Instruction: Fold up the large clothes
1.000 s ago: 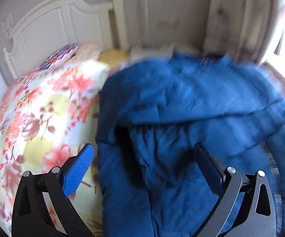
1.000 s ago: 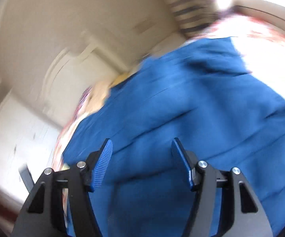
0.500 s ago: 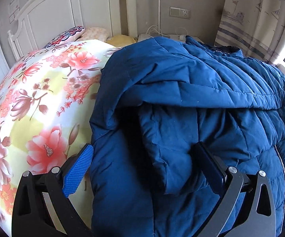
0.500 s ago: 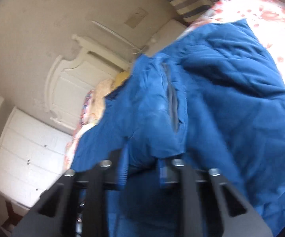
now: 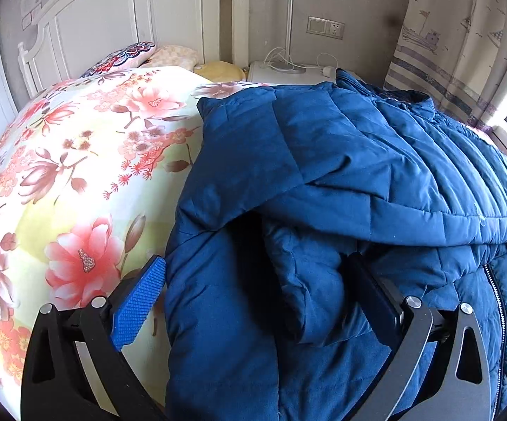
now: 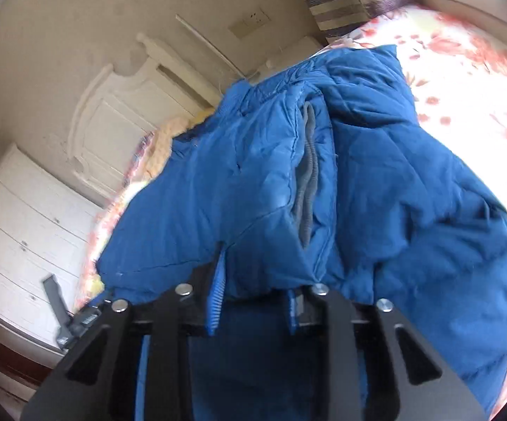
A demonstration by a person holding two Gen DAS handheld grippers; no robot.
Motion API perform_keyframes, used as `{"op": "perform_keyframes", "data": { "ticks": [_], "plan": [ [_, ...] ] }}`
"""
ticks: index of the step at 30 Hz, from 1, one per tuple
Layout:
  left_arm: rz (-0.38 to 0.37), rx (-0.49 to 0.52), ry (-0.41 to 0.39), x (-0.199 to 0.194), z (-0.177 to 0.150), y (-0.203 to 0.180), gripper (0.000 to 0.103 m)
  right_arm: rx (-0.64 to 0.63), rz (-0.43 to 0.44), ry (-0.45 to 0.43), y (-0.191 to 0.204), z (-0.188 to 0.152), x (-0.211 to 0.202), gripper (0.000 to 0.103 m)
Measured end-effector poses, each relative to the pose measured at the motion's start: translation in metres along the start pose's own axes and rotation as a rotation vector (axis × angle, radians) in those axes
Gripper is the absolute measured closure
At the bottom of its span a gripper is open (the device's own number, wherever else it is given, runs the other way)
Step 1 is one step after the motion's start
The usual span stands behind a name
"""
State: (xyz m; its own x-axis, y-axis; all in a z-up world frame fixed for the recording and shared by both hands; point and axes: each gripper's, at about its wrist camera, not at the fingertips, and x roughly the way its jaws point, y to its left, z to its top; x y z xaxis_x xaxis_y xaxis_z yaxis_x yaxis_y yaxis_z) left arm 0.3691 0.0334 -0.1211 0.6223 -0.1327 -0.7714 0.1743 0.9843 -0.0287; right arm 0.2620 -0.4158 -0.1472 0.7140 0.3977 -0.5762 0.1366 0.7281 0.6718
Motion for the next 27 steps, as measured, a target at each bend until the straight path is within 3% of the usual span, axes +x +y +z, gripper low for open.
{"op": "perform_keyframes", "data": {
  "ticks": [3, 6, 8, 10, 12, 15, 19, 20, 22, 27],
  "plan": [
    [0.039, -0.013, -0.049, -0.018, -0.004, 0.004, 0.004, -0.029, -0.084, -0.12, 0.012, 0.0, -0.033, 0.065],
    [0.071, -0.061, -0.222, -0.07, -0.006, 0.012, 0.004, -0.189, -0.22, -0.277, 0.042, 0.004, -0.067, 0.062],
    [0.062, -0.095, -0.334, -0.102, 0.004, 0.013, 0.004, -0.283, -0.248, -0.317, 0.062, 0.01, -0.072, 0.06],
    [0.023, -0.091, -0.366, -0.114, 0.022, 0.006, 0.004, -0.359, -0.258, -0.31, 0.082, 0.019, -0.058, 0.058],
    [-0.016, -0.036, -0.314, -0.102, 0.051, -0.015, 0.004, -0.453, -0.25, -0.279, 0.111, 0.023, -0.036, 0.053],
    [0.006, 0.067, -0.189, -0.051, 0.083, -0.05, 0.004, -0.634, -0.358, -0.242, 0.146, 0.02, 0.007, 0.048],
    [-0.009, 0.096, 0.007, 0.023, 0.074, -0.064, 0.004, -0.653, -0.531, -0.055, 0.113, 0.02, 0.059, 0.045],
    [-0.024, 0.103, 0.032, 0.035, 0.063, -0.065, 0.004, -0.653, -0.491, -0.039, 0.093, 0.017, 0.064, 0.045],
    [-0.03, 0.119, -0.028, 0.039, 0.05, -0.066, 0.004, -0.588, -0.414, -0.034, 0.08, 0.022, 0.056, 0.045],
    [-0.039, 0.112, -0.037, 0.037, 0.051, -0.063, 0.004, -0.581, -0.413, -0.031, 0.081, 0.025, 0.056, 0.045]
  ]
}}
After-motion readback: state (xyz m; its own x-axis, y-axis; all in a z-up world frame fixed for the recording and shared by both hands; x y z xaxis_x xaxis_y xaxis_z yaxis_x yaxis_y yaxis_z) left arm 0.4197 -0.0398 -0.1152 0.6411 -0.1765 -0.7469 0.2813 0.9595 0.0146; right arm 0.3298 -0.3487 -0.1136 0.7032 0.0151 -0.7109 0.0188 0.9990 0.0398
